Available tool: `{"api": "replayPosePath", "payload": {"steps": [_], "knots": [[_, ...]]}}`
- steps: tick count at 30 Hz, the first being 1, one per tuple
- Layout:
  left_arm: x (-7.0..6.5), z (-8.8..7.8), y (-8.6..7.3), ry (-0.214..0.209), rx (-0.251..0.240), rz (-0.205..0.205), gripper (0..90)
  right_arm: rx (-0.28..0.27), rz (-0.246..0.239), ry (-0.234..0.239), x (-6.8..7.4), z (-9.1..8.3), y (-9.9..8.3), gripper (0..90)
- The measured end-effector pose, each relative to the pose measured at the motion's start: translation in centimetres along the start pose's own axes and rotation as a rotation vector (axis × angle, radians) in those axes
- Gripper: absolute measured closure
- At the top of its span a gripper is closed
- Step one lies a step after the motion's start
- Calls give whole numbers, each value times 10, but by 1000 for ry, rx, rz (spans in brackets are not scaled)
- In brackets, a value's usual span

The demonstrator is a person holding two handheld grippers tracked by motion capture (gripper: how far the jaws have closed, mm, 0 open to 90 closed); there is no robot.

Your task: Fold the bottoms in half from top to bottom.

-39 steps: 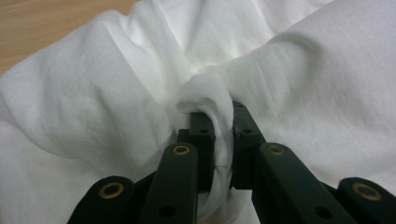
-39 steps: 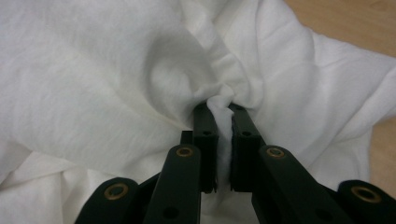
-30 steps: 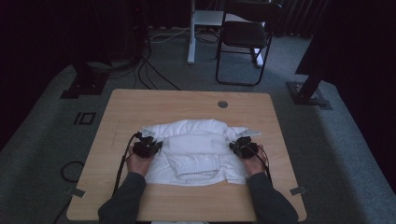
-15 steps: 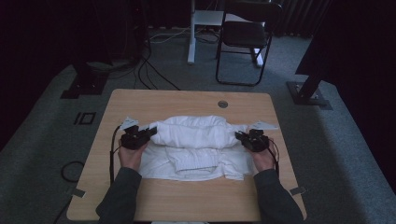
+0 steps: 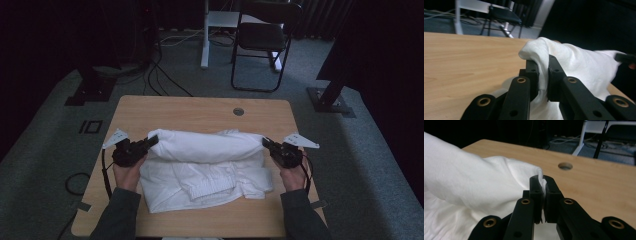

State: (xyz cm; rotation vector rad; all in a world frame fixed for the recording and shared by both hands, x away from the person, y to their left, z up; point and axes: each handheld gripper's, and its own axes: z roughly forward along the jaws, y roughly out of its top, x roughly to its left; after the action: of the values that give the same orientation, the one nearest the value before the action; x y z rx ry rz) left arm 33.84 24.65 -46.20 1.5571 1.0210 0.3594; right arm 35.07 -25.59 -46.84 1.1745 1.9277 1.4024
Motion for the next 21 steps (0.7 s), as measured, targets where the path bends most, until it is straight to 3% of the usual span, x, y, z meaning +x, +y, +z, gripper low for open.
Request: {"api": "replayPosePath", "payload": {"steps": [3, 5, 9, 11, 12, 13, 14, 18, 19, 20, 21], "knots": [[-7, -9, -12, -38, 34, 28, 778, 35, -7, 0, 2, -3, -13, 868], [-8, -18, -18, -59, 34, 21, 777, 56, 3, 4, 3, -8, -24, 867], [-9, -30, -28, -63, 74, 36, 788, 86, 23, 17, 1, -17, -40, 855], [-10, -37, -32, -86, 59, 29, 745, 102, 20, 10, 0, -21, -44, 818], [-9, -42, -32, -85, 39, 26, 703, 94, 31, -15, -2, -25, -43, 731], [-8, -46, -32, -84, 21, 20, 703, 94, 31, -15, -2, -25, -43, 731], [-6, -49, -29, -85, 10, 13, 667, 69, 41, -24, -5, -29, -39, 639], [-5, -38, -24, -55, 59, 19, 664, 51, 13, -30, -2, -28, -25, 597], [-5, -23, -22, -32, 105, 19, 664, 47, -3, -30, 1, -25, -19, 592], [-5, -23, -22, -32, 105, 19, 670, 75, -31, -10, 7, -14, -8, 595], [-5, -5, -20, -37, 155, 13, 670, 99, -46, -8, 10, -5, -4, 604]]}}
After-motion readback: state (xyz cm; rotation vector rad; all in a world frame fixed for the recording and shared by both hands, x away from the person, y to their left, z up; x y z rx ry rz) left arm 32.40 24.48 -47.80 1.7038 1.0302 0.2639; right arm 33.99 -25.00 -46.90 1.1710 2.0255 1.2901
